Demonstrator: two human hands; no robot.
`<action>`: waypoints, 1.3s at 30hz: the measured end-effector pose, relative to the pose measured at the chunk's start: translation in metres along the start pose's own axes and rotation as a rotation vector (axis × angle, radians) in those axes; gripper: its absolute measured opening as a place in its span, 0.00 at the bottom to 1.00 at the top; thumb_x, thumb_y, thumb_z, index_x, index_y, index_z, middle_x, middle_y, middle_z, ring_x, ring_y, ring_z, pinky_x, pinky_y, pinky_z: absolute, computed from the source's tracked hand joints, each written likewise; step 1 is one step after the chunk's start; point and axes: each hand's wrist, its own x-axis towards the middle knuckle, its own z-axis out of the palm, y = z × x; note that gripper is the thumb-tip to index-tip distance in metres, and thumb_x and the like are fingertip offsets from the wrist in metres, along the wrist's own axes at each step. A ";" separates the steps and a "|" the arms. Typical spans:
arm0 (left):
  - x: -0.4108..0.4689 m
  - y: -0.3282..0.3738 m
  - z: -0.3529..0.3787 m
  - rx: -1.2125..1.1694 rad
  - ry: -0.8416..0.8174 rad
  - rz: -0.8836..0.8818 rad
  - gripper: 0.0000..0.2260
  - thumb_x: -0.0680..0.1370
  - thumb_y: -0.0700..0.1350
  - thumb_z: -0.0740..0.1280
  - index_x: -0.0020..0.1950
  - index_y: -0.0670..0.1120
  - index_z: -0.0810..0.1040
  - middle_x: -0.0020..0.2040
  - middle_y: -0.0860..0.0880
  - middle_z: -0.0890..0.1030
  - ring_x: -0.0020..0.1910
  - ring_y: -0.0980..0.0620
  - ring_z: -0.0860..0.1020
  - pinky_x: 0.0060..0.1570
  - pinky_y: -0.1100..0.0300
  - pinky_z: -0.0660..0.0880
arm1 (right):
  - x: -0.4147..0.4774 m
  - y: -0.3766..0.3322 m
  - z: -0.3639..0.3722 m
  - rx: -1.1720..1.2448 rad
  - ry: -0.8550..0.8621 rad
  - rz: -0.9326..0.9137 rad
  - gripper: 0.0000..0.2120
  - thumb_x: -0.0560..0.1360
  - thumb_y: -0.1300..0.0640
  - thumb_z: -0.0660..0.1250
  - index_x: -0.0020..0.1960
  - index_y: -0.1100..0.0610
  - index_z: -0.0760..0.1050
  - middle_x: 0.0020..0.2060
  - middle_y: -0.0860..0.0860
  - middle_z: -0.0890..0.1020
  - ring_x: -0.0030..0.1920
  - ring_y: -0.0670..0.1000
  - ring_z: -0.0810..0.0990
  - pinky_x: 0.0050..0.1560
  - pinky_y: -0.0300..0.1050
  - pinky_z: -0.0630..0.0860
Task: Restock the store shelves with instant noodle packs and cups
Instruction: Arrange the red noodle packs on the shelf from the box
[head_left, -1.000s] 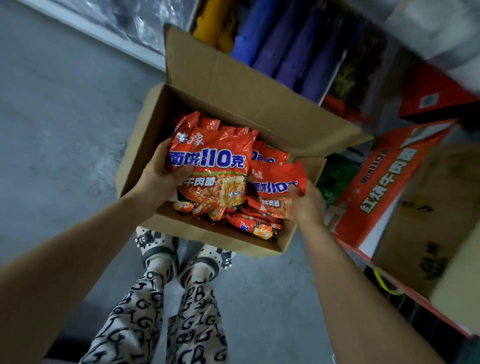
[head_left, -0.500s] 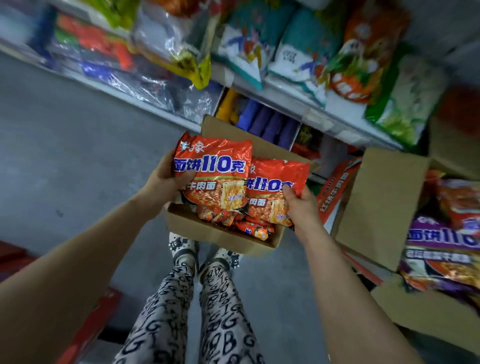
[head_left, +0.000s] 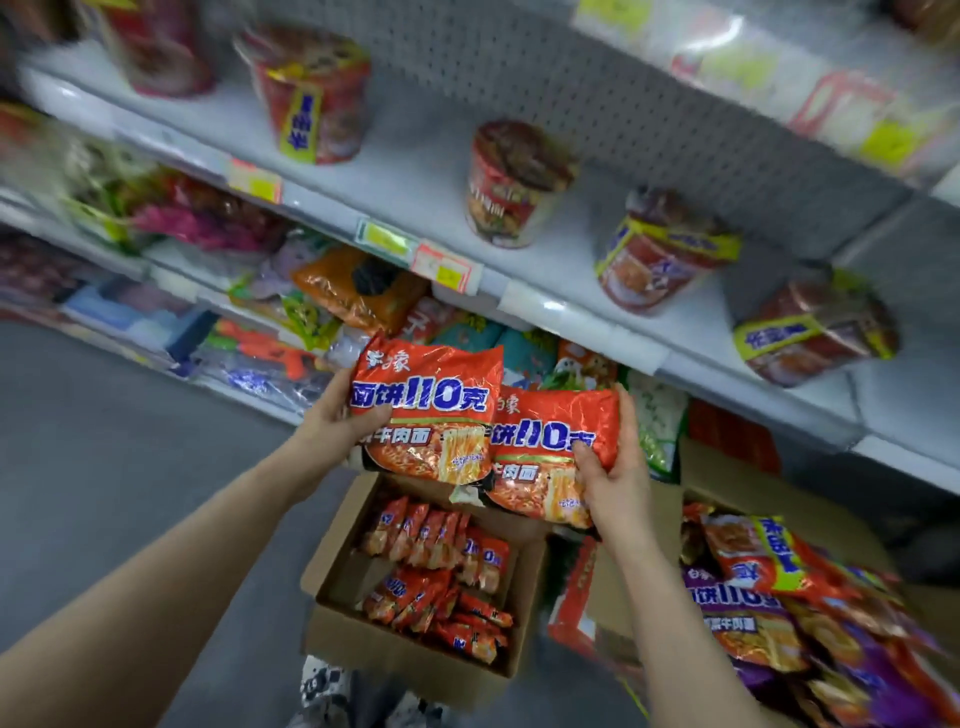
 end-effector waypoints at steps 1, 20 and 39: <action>-0.003 0.014 0.004 0.004 0.000 0.030 0.23 0.77 0.41 0.69 0.68 0.58 0.67 0.57 0.52 0.81 0.49 0.56 0.83 0.39 0.66 0.79 | 0.001 -0.012 -0.007 0.013 0.001 -0.039 0.34 0.81 0.62 0.64 0.71 0.27 0.58 0.64 0.47 0.75 0.50 0.44 0.83 0.43 0.46 0.83; -0.045 0.201 0.042 0.063 -0.019 0.608 0.24 0.77 0.36 0.68 0.70 0.52 0.68 0.60 0.49 0.77 0.49 0.60 0.82 0.44 0.64 0.79 | 0.004 -0.176 -0.072 0.015 0.018 -0.510 0.19 0.80 0.65 0.64 0.63 0.44 0.71 0.56 0.48 0.80 0.46 0.45 0.83 0.38 0.43 0.81; -0.066 0.364 0.044 -0.014 0.005 0.889 0.24 0.79 0.38 0.66 0.70 0.58 0.66 0.64 0.55 0.73 0.52 0.57 0.81 0.43 0.60 0.81 | 0.048 -0.345 -0.082 0.253 0.074 -0.708 0.19 0.80 0.64 0.64 0.58 0.39 0.73 0.58 0.49 0.80 0.49 0.51 0.85 0.43 0.56 0.84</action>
